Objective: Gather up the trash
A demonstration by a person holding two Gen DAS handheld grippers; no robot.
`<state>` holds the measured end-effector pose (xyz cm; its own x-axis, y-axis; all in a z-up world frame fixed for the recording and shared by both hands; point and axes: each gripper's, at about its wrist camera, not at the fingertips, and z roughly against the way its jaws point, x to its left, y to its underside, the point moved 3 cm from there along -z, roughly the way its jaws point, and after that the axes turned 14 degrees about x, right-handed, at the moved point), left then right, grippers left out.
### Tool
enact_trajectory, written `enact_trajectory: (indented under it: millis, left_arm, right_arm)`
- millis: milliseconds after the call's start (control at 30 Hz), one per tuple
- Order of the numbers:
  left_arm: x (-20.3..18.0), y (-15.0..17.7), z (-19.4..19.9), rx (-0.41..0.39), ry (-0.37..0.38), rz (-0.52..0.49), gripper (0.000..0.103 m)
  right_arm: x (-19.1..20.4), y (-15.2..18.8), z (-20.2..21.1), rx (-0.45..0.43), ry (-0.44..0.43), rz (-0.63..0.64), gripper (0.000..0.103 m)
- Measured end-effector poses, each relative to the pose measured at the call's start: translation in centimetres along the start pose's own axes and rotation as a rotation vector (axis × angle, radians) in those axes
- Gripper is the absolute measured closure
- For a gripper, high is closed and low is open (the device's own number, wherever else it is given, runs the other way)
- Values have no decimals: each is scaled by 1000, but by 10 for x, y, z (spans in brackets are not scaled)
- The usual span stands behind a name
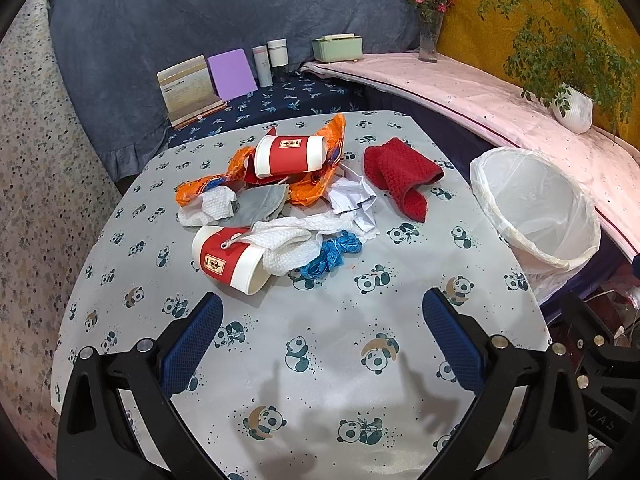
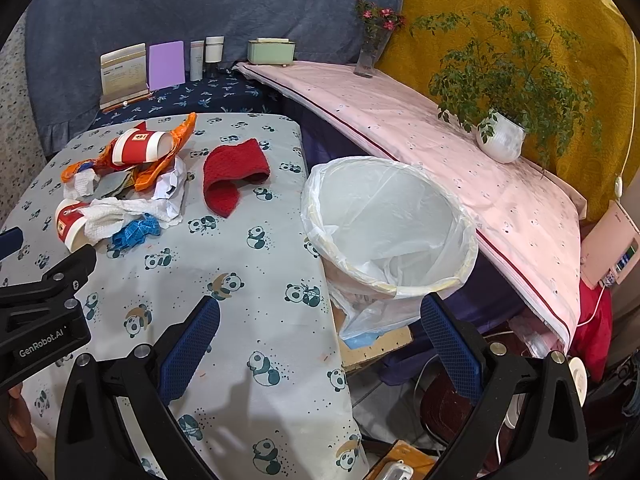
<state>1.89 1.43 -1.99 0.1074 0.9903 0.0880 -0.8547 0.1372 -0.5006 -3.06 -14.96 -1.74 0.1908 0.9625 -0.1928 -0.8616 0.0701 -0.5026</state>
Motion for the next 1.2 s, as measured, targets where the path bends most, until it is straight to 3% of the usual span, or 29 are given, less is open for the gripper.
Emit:
enact_trajectory:
  millis: [267, 600, 1200]
  left_arm:
    - [6, 0, -5, -2, 19, 30, 8]
    - [21, 0, -21, 27, -15, 30, 7]
    - [78, -11, -70, 63, -55, 54, 8]
  right_arm:
    - [0, 1, -1, -2, 3, -4, 7]
    - [-6, -1, -4, 2, 2, -11, 7]
    - [35, -31, -30, 30, -31, 15, 7]
